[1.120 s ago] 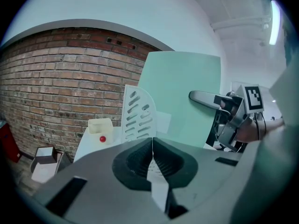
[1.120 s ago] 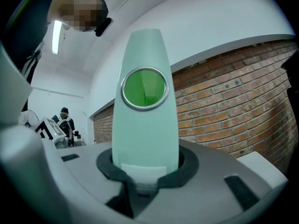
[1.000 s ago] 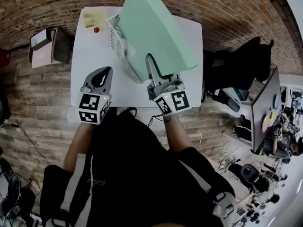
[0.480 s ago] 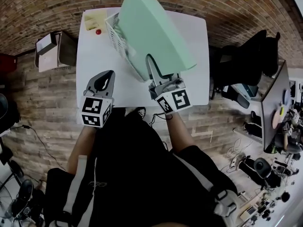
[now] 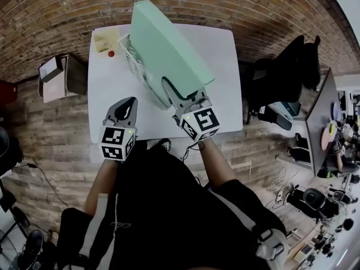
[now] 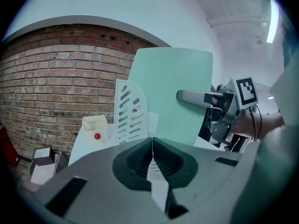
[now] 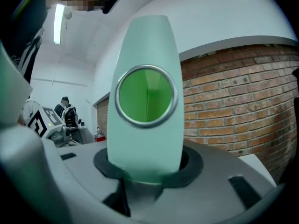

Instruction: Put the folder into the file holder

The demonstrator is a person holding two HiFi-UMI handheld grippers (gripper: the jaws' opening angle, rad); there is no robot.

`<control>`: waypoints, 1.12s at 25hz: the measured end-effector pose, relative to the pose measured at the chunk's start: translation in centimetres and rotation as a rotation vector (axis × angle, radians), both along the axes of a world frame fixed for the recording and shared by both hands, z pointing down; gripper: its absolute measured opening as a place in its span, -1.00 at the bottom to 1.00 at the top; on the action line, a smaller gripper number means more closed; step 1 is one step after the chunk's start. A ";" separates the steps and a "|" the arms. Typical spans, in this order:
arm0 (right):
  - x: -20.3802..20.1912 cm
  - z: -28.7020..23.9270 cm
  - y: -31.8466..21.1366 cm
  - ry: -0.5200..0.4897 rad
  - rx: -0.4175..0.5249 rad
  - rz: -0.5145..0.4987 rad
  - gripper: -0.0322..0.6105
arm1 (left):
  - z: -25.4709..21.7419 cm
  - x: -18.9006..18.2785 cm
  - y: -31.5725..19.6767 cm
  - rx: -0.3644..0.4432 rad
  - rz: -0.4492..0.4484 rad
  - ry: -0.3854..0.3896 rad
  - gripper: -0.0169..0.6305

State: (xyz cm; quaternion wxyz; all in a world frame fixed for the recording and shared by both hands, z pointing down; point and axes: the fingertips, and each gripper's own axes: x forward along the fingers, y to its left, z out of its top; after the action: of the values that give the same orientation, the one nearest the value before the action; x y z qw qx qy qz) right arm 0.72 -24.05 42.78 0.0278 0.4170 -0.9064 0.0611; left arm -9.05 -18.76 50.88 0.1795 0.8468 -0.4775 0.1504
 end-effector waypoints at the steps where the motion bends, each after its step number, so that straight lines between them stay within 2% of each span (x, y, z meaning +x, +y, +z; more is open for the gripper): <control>1: 0.1 0.1 -0.1 0.030 -0.024 -0.004 -0.31 | 0.0 0.1 -0.1 0.001 -0.001 0.003 -0.88; 7: 0.2 2.2 0.4 0.269 -0.227 -0.101 -0.24 | -0.5 0.4 -0.5 0.003 -0.004 0.017 -0.88; 9: 0.3 2.6 0.7 0.315 -0.277 -0.120 -0.22 | -0.4 0.4 -0.6 -0.002 -0.002 0.017 -0.88; 11: 0.1 2.8 0.7 0.316 -0.295 -0.125 -0.24 | -0.3 0.3 -0.6 -0.006 0.001 0.018 -0.88; 16: -0.3 2.4 0.8 0.199 -0.269 -0.086 -0.40 | 0.0 -0.3 -0.3 -0.003 -0.014 0.030 -0.88; 19: -0.3 2.0 1.1 0.160 -0.188 -0.057 -0.46 | 0.1 -0.7 -0.3 0.000 -0.030 0.028 -0.88; 24: -0.3 2.5 2.1 0.158 -0.038 -0.065 -0.47 | 0.2 -0.8 -0.1 -0.003 -0.038 0.025 -0.88; 28: 0.3 4.2 2.4 0.124 -0.060 -0.048 -0.47 | 0.2 -0.4 -0.1 -0.003 -0.030 0.021 -0.88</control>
State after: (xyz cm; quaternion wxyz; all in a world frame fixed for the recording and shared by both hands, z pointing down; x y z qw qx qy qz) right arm 1.03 -21.62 46.94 0.0980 0.3973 -0.9104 0.0615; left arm -9.43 -18.81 51.05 0.1878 0.8409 -0.4880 0.1396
